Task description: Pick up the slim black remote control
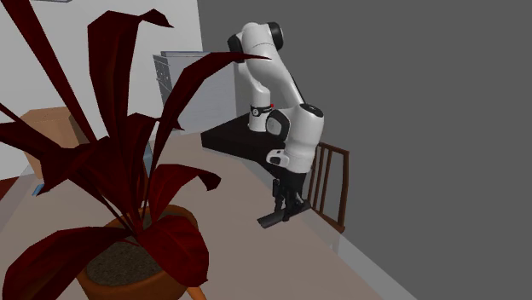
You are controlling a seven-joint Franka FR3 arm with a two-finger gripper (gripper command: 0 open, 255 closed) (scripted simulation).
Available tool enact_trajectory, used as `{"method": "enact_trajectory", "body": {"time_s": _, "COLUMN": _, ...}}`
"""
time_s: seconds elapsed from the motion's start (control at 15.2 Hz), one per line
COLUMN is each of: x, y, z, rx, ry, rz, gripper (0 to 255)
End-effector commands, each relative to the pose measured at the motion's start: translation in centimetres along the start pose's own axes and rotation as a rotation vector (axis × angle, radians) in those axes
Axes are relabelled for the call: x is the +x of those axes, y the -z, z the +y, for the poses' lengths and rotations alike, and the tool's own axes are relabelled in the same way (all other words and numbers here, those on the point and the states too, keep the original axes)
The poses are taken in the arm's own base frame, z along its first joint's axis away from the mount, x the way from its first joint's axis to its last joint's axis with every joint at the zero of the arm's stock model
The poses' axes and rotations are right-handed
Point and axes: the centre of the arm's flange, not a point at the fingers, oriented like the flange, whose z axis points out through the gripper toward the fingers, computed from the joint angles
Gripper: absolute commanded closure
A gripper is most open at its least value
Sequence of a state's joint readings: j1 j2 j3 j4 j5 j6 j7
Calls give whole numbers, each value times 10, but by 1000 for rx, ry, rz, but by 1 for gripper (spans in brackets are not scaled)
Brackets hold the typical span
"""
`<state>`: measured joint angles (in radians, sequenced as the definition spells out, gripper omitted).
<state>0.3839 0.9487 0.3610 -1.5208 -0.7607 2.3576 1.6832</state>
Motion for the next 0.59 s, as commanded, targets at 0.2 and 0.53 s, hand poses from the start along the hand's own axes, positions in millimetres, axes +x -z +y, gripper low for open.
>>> {"method": "enact_trajectory", "body": {"time_s": 0.2, "x": 5, "y": 26, "z": 1, "rx": 0, "ry": 0, "rz": 0, "gripper": 255}}
{"method": "enact_trajectory", "body": {"time_s": 0.53, "x": 9, "y": 42, "z": 2, "rx": 0, "ry": 0, "rz": 0, "gripper": 255}}
